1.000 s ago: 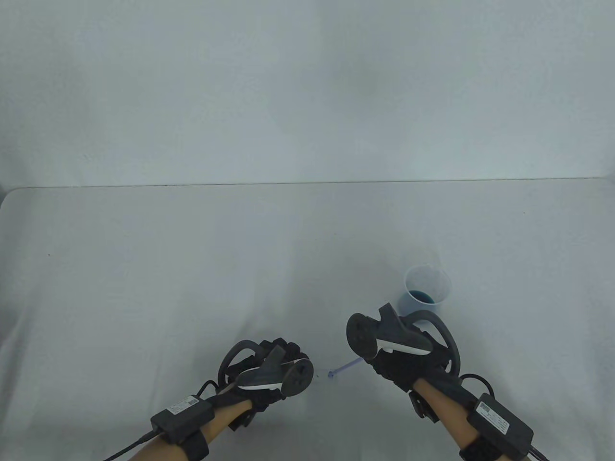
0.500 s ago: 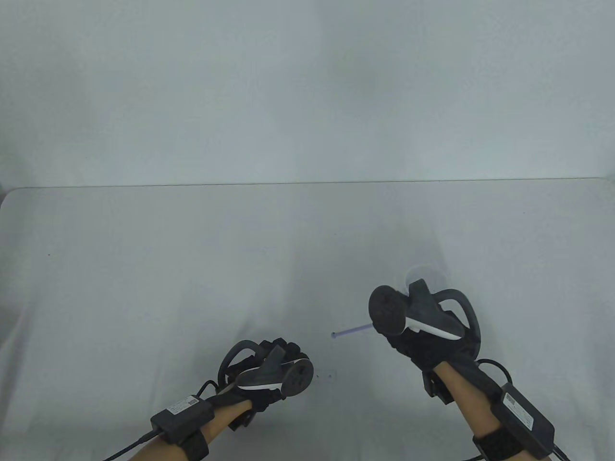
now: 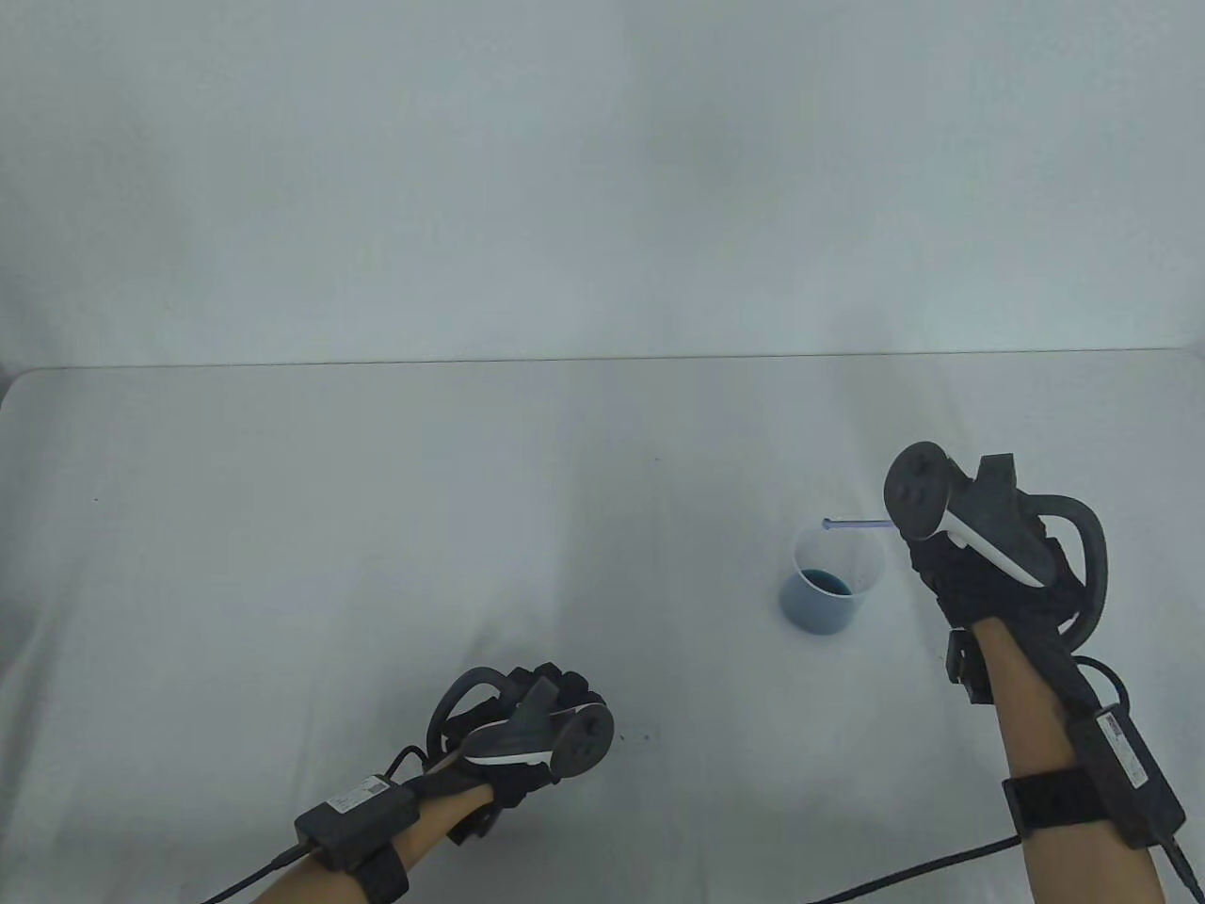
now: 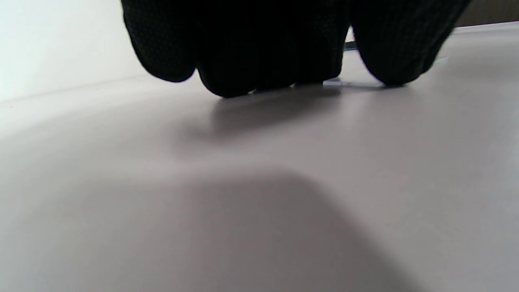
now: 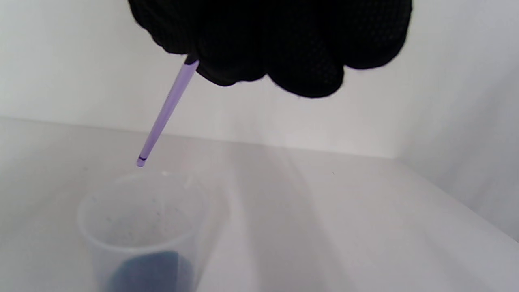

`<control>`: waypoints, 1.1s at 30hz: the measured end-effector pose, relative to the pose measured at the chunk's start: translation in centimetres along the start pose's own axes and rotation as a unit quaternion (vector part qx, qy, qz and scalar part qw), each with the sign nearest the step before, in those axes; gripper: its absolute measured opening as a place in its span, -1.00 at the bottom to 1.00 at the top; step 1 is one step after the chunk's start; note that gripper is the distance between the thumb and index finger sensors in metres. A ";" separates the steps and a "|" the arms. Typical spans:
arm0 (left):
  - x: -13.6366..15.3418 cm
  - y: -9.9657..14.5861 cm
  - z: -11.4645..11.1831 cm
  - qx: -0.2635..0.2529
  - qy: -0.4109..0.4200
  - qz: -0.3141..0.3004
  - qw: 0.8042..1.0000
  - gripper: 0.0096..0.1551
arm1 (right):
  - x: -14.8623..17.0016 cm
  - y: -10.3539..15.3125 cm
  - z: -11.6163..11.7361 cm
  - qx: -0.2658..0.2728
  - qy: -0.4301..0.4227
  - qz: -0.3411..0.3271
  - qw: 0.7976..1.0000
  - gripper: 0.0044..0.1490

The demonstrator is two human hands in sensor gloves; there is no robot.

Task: Dip glass rod into dye solution and streak across glass slide

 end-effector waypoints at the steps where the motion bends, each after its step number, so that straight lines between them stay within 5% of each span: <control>1: 0.0 0.0 0.0 0.000 0.000 0.000 1.000 -0.36 | 0.0 -0.3 0.8 -0.007 -0.001 0.002 1.000 -0.48; 5: 0.0 0.0 0.0 0.000 0.000 0.000 1.000 -0.36 | -0.9 -1.6 4.6 -0.040 0.007 0.000 0.999 -0.48; 14: 0.0 0.0 0.0 -0.001 -0.001 0.000 1.000 -0.36 | -3.0 -2.6 8.3 -0.052 0.031 -0.006 0.998 -0.48; 28: -0.1 0.1 0.0 -0.002 -0.002 0.001 1.000 -0.37 | -3.1 -2.4 9.7 -0.058 0.039 -0.001 0.998 -0.47; 33: 0.1 0.1 0.0 0.008 0.002 -0.002 1.000 -0.35 | -2.5 -1.8 7.8 -0.041 0.033 0.004 0.999 -0.35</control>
Point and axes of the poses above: the tracker on the back of each hand, its own x axis roughly to the little-finger side, its own y axis roughly from the fingertips to the wrist, z = x × y, the point moved 4 cm from there along -y, roughly from the wrist to the fingertips, and after that the axes turned 6 degrees about -z, right-handed, at the moved point
